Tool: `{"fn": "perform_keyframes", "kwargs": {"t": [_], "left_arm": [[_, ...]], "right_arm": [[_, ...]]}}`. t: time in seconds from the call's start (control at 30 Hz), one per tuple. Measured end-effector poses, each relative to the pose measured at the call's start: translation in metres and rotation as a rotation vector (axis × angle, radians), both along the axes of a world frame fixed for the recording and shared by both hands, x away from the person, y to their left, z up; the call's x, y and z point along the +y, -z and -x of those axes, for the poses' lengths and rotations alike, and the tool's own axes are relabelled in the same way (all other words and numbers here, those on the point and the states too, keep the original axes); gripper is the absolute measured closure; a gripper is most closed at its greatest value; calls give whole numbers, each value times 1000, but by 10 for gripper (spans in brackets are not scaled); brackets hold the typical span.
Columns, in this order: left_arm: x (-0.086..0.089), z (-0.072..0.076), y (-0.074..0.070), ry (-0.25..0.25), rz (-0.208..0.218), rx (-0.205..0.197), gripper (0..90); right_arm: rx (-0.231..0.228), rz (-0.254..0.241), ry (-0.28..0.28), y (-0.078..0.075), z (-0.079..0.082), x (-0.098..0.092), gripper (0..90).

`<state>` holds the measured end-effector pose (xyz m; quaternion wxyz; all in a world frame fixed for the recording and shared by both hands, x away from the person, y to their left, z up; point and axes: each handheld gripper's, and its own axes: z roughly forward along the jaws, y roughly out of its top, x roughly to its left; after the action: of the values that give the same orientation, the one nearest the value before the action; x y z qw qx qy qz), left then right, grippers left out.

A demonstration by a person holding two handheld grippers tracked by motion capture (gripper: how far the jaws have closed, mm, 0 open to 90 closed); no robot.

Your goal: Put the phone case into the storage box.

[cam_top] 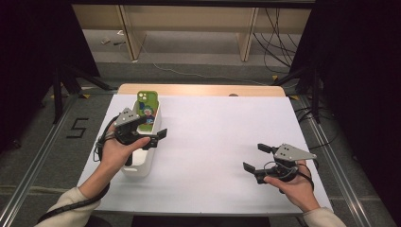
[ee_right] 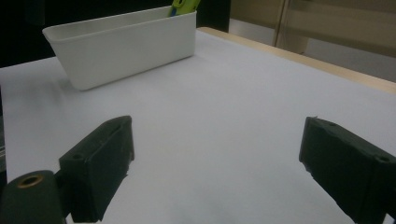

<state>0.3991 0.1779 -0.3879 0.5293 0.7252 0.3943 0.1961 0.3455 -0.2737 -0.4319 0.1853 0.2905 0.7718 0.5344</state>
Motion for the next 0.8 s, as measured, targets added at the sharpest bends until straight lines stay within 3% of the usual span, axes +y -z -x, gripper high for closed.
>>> {"fn": "perform_keyframes", "kwargs": {"t": [0.27,0.8], "left_arm": [[0,16,7,27,15,-27,53],[5,34,18,57,-13,-62,52]], "right_arm": [[-1,-1,1,0,0,0,112],[-2,-1,2,0,0,0,112]]}}
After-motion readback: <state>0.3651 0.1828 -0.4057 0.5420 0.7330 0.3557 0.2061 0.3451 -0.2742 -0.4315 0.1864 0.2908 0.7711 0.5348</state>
